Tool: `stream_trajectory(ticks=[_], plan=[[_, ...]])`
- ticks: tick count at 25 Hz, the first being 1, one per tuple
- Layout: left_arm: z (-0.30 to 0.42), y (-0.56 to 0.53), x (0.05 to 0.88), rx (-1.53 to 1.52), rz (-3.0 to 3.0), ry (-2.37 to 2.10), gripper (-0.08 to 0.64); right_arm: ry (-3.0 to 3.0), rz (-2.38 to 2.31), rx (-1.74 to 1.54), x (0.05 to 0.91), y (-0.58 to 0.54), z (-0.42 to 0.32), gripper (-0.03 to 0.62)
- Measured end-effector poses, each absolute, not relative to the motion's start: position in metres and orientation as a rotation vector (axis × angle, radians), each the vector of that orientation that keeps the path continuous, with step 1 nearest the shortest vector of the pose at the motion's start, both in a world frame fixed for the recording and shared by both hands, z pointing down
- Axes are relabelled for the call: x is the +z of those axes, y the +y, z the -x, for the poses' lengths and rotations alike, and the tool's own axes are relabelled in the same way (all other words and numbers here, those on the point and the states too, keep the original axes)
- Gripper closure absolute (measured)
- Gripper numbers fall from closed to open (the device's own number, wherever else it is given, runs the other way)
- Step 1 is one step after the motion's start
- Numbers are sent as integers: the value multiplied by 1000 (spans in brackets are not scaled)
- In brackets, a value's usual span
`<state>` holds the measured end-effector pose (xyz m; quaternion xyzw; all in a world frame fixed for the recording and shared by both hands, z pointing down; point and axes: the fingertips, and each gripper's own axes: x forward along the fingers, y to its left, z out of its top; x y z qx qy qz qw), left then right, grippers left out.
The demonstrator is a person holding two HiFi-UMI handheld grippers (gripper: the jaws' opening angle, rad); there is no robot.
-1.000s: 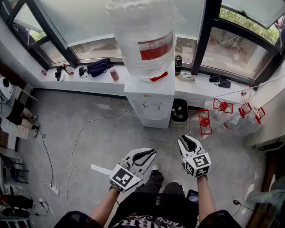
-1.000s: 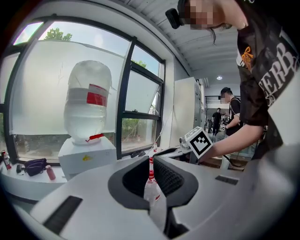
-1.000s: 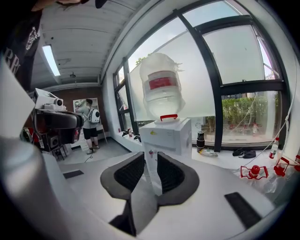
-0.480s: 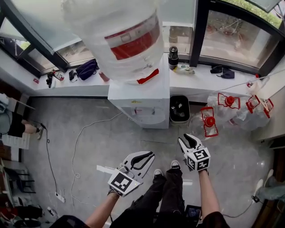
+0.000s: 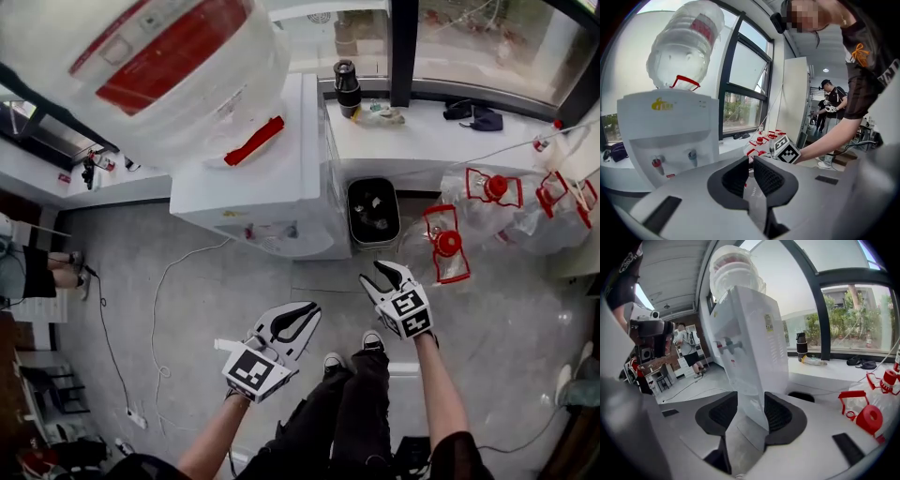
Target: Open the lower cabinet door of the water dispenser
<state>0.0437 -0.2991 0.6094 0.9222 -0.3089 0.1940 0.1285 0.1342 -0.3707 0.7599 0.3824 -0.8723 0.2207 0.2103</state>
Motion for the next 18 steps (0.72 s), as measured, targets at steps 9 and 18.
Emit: stream_trajectory(ticks=[9, 18], plan=[[-46, -340, 716, 666, -2666, -948, 531, -2484, -940, 572, 872, -412, -117, 372], [-39, -353, 785, 668, -2669, -940, 531, -2516, -886, 528, 957, -462, -83, 345]])
